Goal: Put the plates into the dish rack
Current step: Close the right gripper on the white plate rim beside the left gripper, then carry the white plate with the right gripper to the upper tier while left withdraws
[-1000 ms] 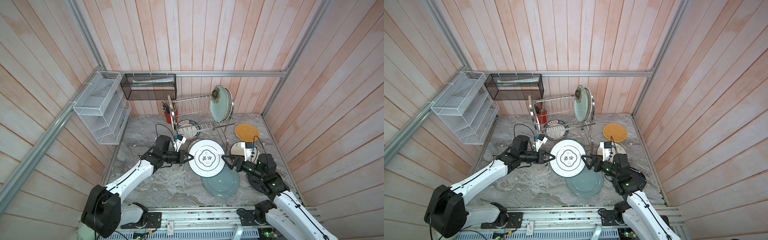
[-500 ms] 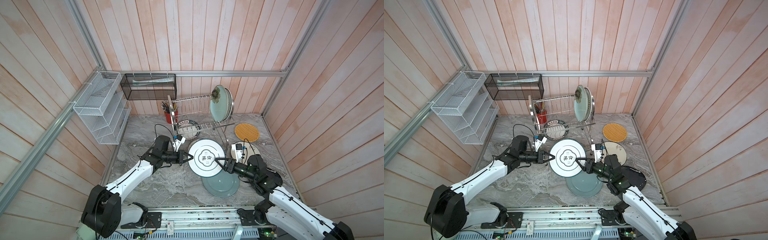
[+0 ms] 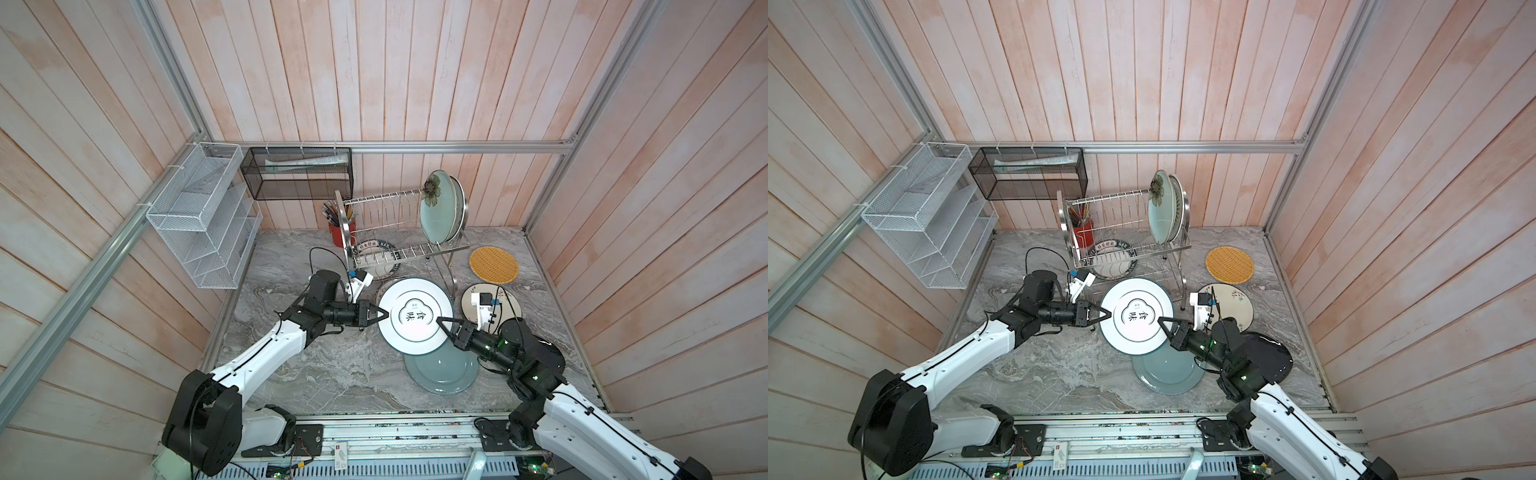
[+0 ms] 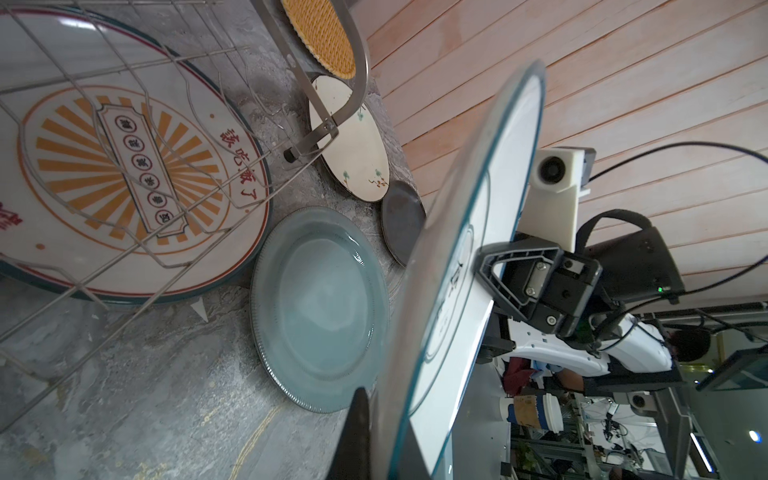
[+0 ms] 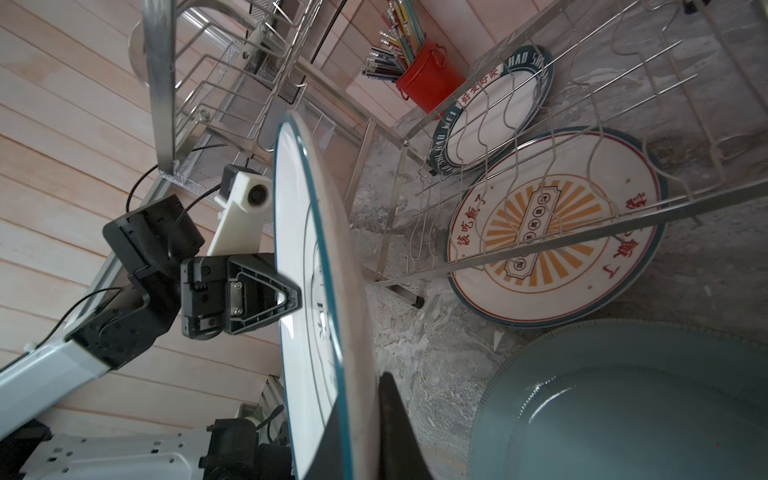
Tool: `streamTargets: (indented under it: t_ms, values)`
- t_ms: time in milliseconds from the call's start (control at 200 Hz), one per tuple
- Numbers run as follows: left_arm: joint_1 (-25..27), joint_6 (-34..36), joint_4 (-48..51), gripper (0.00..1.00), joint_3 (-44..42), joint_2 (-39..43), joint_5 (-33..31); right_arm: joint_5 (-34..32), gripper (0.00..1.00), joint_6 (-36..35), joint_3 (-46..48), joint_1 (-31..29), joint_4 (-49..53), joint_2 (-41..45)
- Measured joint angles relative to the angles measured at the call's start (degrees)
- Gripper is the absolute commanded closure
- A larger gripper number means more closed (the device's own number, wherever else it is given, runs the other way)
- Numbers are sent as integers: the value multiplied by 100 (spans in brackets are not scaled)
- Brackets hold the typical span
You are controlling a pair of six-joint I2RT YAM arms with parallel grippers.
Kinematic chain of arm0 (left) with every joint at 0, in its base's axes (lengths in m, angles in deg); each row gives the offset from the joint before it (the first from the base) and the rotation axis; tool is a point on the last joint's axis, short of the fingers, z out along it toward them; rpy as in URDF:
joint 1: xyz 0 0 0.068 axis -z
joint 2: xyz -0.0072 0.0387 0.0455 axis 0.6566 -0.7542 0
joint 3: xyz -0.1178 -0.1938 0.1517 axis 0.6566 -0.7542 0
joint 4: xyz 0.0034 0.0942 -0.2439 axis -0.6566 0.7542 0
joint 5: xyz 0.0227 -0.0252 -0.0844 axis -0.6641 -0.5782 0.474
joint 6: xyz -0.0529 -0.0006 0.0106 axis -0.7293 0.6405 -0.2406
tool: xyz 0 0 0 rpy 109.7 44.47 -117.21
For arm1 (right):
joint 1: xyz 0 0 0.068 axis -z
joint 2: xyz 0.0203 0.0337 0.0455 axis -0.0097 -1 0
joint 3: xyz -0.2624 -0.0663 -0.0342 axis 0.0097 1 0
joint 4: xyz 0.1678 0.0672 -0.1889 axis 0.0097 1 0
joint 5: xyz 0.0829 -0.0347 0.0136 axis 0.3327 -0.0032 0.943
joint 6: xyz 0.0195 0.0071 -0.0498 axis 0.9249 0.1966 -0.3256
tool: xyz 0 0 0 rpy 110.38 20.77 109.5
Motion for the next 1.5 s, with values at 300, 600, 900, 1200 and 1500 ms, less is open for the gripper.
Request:
streamTargets:
  t_ms: [300,600,900,1200,1500]
  values:
    - [4,4,35,79,-44,74,-74,-138,100,2,-24,-109,48,15]
    - [-50,-42,55,2,-149,896,-31,-452,100,-334,-570,-122,909,461]
    - [-55,428,-177,0,-236,2439,-243,-535,100,-688,-1526,-129,1510,658]
    - [-33,726,-214,0,-599,3585,-1300,-278,100,-1058,-2470,-140,1961,446]
    - [-33,798,671,0,-739,4957,-2817,-1019,100,-1917,-5073,-144,2680,-876]
